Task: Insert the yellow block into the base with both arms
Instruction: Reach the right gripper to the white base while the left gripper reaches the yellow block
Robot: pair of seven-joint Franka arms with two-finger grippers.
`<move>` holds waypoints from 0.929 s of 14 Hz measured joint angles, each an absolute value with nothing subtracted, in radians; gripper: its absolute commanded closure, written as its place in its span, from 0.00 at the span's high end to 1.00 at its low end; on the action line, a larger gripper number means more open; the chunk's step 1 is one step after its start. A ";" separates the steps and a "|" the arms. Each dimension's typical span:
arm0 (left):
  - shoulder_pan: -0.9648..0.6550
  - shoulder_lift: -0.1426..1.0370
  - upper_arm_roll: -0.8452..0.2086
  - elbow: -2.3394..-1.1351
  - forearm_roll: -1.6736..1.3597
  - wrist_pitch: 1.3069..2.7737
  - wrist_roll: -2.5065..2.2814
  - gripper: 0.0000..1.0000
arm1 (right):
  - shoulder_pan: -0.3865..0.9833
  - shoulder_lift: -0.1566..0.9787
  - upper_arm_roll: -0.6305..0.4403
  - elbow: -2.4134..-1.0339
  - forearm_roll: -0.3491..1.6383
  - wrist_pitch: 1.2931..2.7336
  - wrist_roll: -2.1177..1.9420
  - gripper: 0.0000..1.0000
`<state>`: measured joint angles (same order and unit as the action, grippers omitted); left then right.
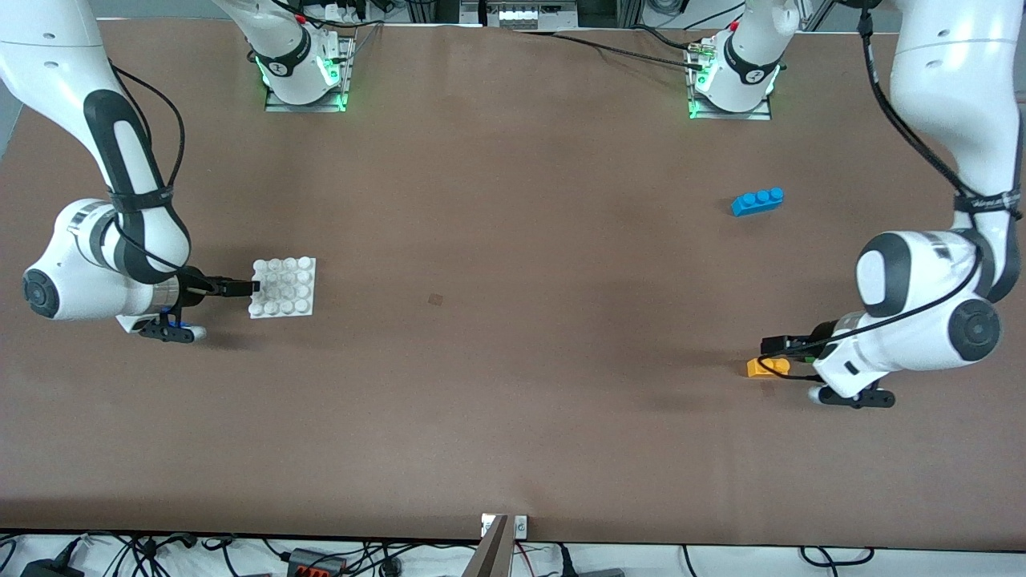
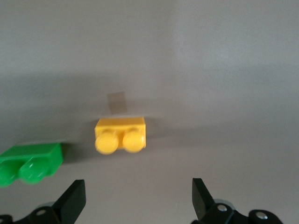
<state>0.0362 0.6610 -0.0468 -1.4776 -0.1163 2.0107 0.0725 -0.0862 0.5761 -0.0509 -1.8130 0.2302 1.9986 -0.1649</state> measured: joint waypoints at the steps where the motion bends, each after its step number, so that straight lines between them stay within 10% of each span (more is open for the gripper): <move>1: 0.033 0.677 -0.047 -1.474 -0.116 2.020 0.073 1.00 | -0.084 0.581 -0.047 -1.823 0.230 2.018 -0.183 1.00; 4: 0.034 0.708 -0.041 -1.470 -0.100 2.074 0.075 1.00 | -0.077 0.583 -0.040 -1.860 0.236 2.046 -0.260 1.00; 7: 0.035 0.730 -0.039 -1.470 -0.020 2.135 0.076 1.00 | -0.060 0.583 -0.038 -1.889 0.238 2.077 -0.282 0.69; 13: 0.029 0.753 -0.040 -1.470 -0.011 2.151 0.077 1.00 | -0.043 0.579 -0.039 -1.890 0.241 2.089 -0.284 0.59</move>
<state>0.0289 0.7530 -0.0402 -1.4697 -0.0114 2.1505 0.0774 -0.0434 0.5787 -0.0389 -1.8904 0.2409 2.0886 -0.2842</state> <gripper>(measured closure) 0.000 0.357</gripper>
